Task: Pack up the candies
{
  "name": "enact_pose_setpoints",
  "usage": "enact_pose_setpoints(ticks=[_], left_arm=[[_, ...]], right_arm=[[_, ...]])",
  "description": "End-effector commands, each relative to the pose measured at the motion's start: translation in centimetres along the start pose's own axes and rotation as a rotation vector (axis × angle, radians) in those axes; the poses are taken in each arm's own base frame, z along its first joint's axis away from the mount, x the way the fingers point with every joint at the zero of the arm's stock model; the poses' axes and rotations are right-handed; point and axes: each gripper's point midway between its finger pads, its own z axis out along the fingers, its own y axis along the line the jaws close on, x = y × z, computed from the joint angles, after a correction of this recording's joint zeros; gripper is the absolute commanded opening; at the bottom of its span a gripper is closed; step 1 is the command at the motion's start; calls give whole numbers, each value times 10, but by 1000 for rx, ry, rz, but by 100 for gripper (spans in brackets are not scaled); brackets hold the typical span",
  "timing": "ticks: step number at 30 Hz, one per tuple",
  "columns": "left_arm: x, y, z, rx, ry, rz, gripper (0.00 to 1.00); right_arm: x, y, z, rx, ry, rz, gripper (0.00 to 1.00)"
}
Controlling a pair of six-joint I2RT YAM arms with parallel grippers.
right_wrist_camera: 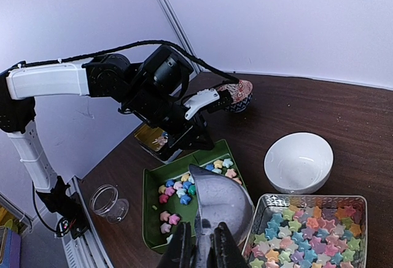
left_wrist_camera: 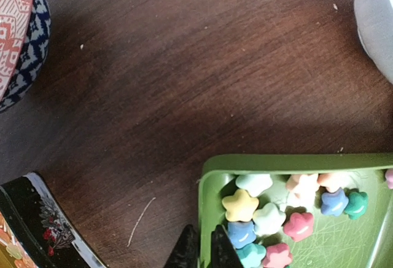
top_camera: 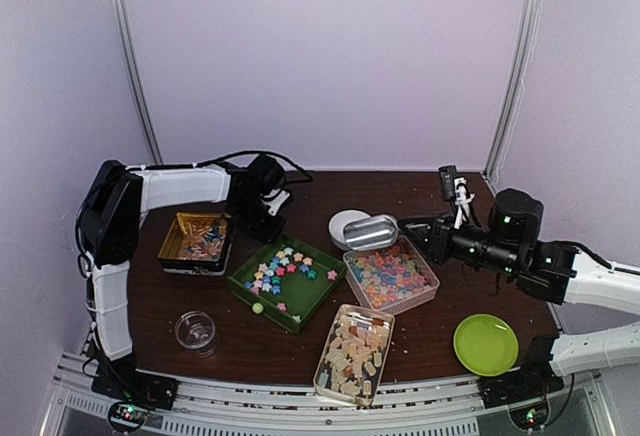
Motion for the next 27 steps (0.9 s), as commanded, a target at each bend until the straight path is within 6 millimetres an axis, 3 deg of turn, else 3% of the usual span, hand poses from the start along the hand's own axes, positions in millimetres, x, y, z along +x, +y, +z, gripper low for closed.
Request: enact_pose_setpoints(ticks=[1,3,6,9,14,18,23,27], left_arm=[[-14,0,-8,19,-35,-17,17],[-13,1,-11,13,-30,-28,28],[-10,10,-22,-33,-34,-87,66],[-3,22,-49,-94,-71,-194,90],[33,29,-97,-95,-187,-557,98],[70,16,-123,-63,-281,-838,98],[99,-2,-130,-78,-192,-1025,98],[106,-20,-122,-84,-77,-1062,97]], right_arm=[[-9,0,-6,5,-36,-4,0],[-9,0,-6,5,-38,-3,0],[-11,1,-8,4,-41,-4,0],[-12,0,-8,6,-43,-5,0],[-10,0,-6,2,-49,0,0],[-7,0,0,-10,-50,13,0],[-7,4,6,-29,-43,15,0],[-8,6,6,-40,-47,32,0]])
